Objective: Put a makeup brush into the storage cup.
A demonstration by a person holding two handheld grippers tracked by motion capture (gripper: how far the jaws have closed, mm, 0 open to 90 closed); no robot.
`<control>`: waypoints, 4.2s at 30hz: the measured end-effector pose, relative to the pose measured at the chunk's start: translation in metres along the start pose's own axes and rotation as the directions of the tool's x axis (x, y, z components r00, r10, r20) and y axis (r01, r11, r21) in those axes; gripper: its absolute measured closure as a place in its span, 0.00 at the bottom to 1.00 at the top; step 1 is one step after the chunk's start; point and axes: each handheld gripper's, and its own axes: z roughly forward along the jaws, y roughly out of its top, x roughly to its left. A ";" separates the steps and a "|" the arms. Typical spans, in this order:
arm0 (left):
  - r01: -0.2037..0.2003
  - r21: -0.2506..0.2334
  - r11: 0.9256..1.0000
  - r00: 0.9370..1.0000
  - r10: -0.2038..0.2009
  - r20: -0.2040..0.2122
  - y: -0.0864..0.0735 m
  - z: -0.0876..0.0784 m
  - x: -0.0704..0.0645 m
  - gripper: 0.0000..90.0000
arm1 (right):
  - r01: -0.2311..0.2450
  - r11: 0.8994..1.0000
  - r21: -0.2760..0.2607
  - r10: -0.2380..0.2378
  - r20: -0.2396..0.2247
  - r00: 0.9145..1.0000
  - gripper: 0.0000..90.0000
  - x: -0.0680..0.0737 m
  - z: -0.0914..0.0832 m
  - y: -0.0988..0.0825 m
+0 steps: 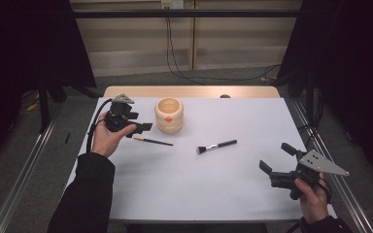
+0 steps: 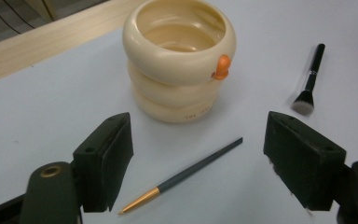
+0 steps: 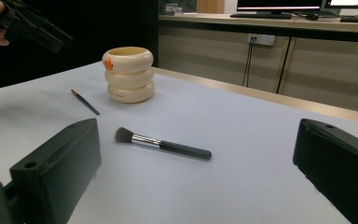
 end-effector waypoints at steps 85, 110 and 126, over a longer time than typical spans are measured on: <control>-0.366 0.605 0.707 0.929 0.316 0.193 -0.002 0.083 0.007 0.82 | 0.007 1.000 0.016 -0.007 -0.012 1.000 0.00 0.001 0.001 -0.001; -0.420 0.432 0.798 0.900 0.428 0.082 0.012 0.083 0.010 0.52 | 0.005 1.000 0.023 -0.005 -0.011 1.000 0.00 0.001 0.001 -0.001; -0.412 0.376 0.830 0.910 0.401 0.111 0.009 0.093 0.024 0.31 | -0.001 1.000 0.024 0.001 -0.014 1.000 0.00 0.000 0.001 -0.002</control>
